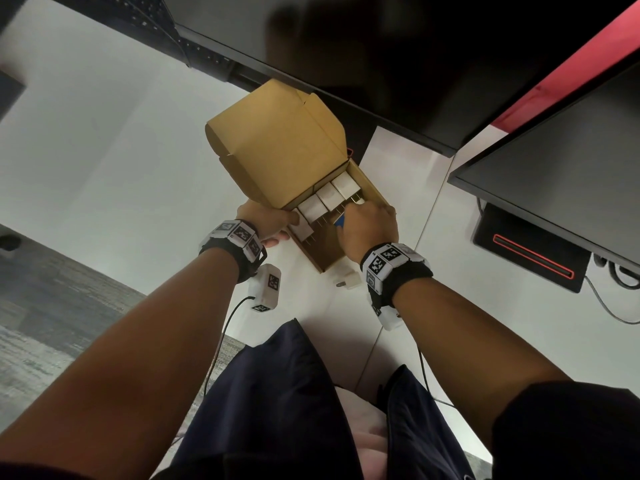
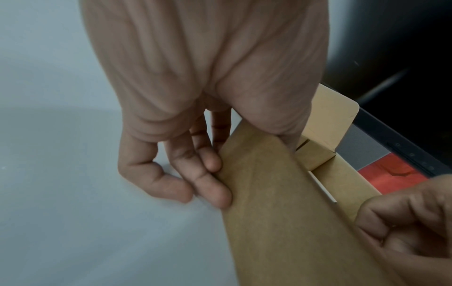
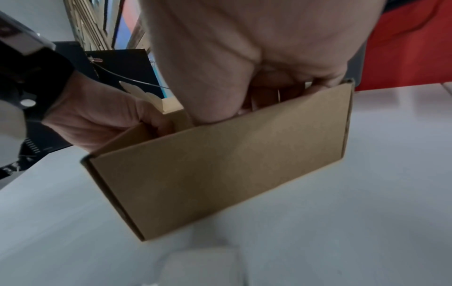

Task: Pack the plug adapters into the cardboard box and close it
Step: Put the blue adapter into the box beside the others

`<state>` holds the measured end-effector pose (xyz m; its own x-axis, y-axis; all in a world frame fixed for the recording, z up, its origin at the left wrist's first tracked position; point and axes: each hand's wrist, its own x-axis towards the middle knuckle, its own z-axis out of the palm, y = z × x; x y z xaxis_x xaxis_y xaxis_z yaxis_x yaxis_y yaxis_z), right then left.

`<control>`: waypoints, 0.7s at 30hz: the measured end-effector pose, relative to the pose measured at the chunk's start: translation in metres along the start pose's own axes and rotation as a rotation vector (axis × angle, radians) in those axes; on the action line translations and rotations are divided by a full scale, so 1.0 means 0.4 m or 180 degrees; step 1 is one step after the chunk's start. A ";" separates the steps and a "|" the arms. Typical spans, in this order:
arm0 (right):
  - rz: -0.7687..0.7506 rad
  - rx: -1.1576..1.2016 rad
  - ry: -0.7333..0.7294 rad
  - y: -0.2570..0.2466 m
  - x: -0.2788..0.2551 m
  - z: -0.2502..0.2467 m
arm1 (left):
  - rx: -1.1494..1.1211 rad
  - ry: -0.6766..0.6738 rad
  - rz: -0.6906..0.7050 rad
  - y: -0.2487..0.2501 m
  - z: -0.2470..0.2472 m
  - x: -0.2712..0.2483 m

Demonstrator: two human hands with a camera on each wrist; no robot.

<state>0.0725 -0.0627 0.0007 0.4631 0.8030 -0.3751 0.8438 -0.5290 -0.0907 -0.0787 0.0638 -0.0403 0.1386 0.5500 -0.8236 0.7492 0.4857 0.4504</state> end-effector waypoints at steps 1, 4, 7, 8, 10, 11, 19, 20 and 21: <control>-0.0012 0.0008 0.0010 0.002 0.000 0.003 | 0.0006 -0.0006 -0.0005 0.000 0.000 0.000; -0.0125 0.0096 0.0065 0.008 -0.001 0.016 | 0.0027 -0.0017 -0.0022 0.000 0.000 -0.001; -0.0285 0.0173 0.0096 0.008 0.003 0.022 | 0.0038 -0.0021 -0.0002 0.000 -0.001 -0.002; -0.0298 0.0160 0.0105 0.008 0.005 0.021 | 0.0042 -0.0029 0.0011 0.000 -0.001 -0.002; -0.0257 0.0096 0.0113 0.003 0.008 0.017 | 0.0049 -0.0055 0.0032 0.000 -0.001 -0.003; -0.0214 0.0050 0.0097 0.000 0.009 0.014 | 0.0052 -0.0066 0.0044 0.000 -0.001 -0.003; -0.0108 0.0157 0.0049 -0.002 0.016 0.005 | 0.0018 -0.0030 0.0051 -0.001 -0.002 -0.006; -0.0123 0.0184 0.0048 0.001 0.017 0.005 | 0.0020 -0.0027 0.0057 -0.001 -0.003 -0.007; -0.0134 0.0195 0.0046 0.005 0.018 0.005 | 0.0022 -0.0029 0.0062 0.000 -0.003 -0.008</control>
<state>0.0768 -0.0585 -0.0039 0.4317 0.8286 -0.3564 0.8446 -0.5100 -0.1626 -0.0801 0.0630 -0.0374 0.1590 0.5531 -0.8178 0.7507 0.4703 0.4640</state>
